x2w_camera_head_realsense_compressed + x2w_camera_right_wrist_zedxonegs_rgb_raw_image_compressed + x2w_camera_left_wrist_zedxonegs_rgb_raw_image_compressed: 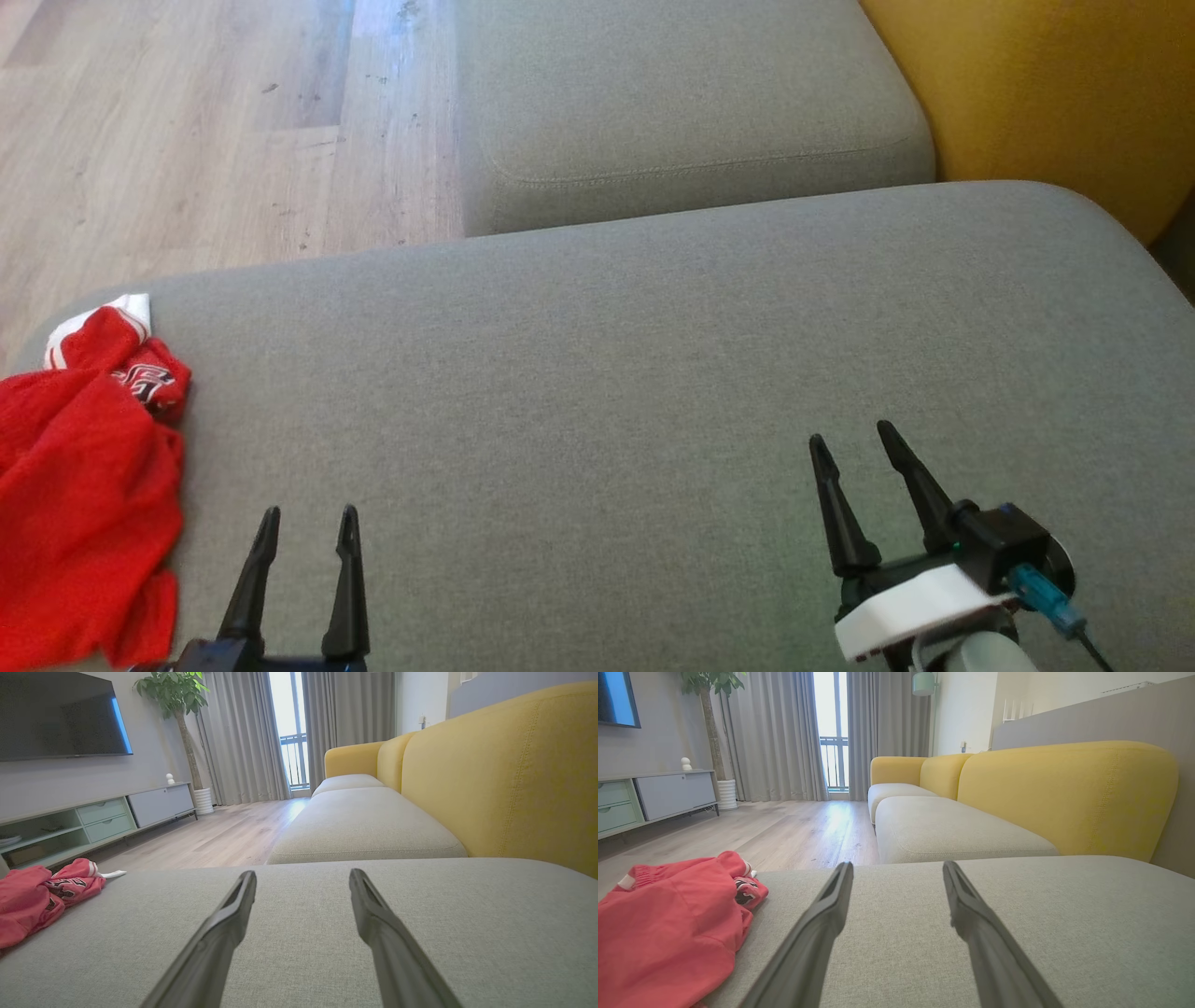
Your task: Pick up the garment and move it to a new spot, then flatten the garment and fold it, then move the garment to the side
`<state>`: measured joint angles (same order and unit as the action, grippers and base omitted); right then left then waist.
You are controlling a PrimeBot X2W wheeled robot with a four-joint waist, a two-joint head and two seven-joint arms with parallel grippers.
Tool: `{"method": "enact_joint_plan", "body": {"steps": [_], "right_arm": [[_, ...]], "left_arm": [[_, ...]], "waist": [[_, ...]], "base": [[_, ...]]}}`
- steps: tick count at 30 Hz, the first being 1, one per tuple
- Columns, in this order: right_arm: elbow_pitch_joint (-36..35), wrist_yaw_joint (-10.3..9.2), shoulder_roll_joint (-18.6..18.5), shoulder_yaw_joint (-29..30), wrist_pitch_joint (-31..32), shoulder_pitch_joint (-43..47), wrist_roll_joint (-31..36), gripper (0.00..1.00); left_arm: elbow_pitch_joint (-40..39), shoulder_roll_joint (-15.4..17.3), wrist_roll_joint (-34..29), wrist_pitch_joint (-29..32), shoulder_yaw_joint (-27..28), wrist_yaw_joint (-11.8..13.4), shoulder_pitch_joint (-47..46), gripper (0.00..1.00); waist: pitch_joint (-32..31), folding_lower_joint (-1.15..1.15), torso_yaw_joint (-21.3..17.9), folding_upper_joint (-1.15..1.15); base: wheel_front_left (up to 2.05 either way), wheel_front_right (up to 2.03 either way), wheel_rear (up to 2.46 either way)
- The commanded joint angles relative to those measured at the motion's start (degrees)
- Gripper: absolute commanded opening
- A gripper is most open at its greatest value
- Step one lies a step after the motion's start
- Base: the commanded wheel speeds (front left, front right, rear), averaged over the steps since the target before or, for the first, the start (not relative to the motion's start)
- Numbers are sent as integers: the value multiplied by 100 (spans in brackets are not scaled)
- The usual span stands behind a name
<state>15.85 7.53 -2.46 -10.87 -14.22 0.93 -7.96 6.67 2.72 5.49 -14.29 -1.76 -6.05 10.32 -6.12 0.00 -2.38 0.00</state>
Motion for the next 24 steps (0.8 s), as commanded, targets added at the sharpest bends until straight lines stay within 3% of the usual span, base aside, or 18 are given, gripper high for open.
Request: {"method": "enact_joint_plan", "body": {"steps": [1,15,24], "right_arm": [[-142,-4,-42,-140,-78,-109,40,100],[-60,-4,-42,-157,-78,-78,-4,100],[-25,-4,-42,-197,-78,25,-17,100]], "left_arm": [[-162,21,-26,-71,222,7,-195,100],[-22,17,27,-71,259,-17,-229,100],[75,16,31,-71,300,29,-209,100]], "waist": [[0,0,-3,0],[-6,0,52,0],[-83,0,448,0]], "base": [[0,0,0],[0,0,0],[0,0,0]]}}
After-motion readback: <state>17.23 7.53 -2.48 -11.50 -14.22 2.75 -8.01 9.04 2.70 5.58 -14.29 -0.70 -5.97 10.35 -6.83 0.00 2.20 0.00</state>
